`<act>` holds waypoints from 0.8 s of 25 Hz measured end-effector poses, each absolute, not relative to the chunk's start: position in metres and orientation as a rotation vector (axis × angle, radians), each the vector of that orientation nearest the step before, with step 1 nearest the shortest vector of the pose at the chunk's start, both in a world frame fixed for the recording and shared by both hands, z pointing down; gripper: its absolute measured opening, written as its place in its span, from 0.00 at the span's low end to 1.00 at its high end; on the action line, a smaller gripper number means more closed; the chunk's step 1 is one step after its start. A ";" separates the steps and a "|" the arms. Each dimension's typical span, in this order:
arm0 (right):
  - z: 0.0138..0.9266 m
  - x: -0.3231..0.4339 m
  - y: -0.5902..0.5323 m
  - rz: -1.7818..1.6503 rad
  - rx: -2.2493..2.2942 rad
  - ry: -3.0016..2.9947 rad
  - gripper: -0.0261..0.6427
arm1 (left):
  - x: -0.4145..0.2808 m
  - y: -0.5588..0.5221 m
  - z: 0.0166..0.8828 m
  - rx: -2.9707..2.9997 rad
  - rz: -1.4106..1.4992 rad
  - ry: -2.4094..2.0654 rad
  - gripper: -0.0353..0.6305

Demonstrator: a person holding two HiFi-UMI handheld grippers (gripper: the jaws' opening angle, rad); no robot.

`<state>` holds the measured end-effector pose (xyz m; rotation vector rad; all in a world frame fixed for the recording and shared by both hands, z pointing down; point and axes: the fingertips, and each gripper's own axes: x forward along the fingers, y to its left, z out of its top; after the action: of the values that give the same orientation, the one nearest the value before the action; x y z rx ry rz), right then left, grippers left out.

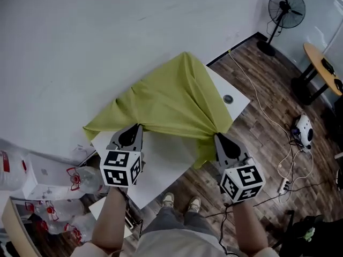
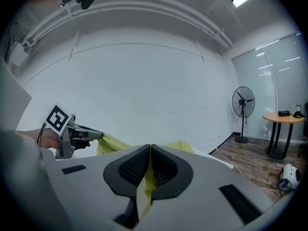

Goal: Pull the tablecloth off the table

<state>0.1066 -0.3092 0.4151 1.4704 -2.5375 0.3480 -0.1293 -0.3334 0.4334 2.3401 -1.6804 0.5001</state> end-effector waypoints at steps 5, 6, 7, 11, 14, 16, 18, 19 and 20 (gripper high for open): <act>0.314 0.130 -0.285 0.136 1.560 -2.645 0.09 | -0.102 -0.317 0.352 2.517 0.423 -1.691 0.09; 0.297 0.135 -0.279 0.098 1.575 -2.658 0.09 | -0.097 -0.313 0.337 2.549 0.405 -1.694 0.09; 0.281 0.140 -0.272 0.063 1.595 -2.670 0.09 | -0.091 -0.309 0.322 2.583 0.386 -1.694 0.09; 0.211 0.164 -0.240 -0.101 1.707 -2.732 0.09 | -0.064 -0.294 0.261 2.725 0.264 -1.666 0.09; 0.161 0.180 -0.212 -0.254 1.791 -2.753 0.09 | -0.044 -0.285 0.228 2.823 0.170 -1.581 0.09; 0.134 0.190 -0.196 -0.356 1.847 -2.740 0.09 | -0.027 -0.279 0.213 2.888 0.128 -1.522 0.09; 0.113 0.202 -0.179 -0.445 1.901 -2.707 0.09 | -0.008 -0.273 0.199 2.951 0.092 -1.468 0.09; 0.106 0.209 -0.171 -0.481 1.925 -2.682 0.09 | 0.002 -0.270 0.194 2.978 0.075 -1.440 0.09; 0.101 0.216 -0.165 -0.506 1.947 -2.654 0.09 | 0.012 -0.268 0.191 3.001 0.061 -1.410 0.09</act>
<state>0.2164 -0.1647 0.1012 1.9469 -2.6541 -0.5057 0.0123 -0.2679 0.1910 3.0006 -1.4096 0.0610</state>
